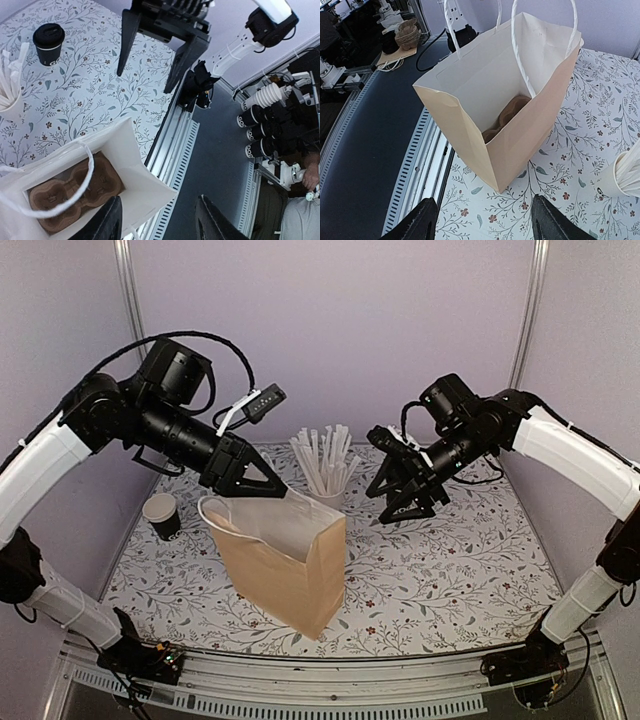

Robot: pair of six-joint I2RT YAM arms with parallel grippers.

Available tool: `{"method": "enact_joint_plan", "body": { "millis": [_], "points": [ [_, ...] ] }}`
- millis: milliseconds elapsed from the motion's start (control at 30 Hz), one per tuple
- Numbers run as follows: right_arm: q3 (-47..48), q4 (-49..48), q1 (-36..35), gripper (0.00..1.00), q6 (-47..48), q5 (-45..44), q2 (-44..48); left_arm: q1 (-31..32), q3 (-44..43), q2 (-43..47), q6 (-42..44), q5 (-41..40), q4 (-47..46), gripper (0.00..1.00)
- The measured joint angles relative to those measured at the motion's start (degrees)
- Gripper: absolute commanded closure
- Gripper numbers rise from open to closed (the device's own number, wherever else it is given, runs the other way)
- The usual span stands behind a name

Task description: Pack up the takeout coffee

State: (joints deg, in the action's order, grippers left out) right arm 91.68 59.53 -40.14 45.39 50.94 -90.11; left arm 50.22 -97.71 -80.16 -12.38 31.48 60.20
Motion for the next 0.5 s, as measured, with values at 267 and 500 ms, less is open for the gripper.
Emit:
{"method": "enact_joint_plan", "body": {
  "millis": [267, 500],
  "points": [
    [0.00, 0.00, 0.00, 0.33, 0.00, 0.02, 0.00, -0.24, -3.93, 1.07, 1.40, -3.41, 2.32, 0.49],
    [0.00, 0.04, -0.09, 0.34, 0.04, 0.09, 0.04, -0.31, 1.86, 5.66, 7.69, -28.79, 3.89, 0.43]
  ]
}}
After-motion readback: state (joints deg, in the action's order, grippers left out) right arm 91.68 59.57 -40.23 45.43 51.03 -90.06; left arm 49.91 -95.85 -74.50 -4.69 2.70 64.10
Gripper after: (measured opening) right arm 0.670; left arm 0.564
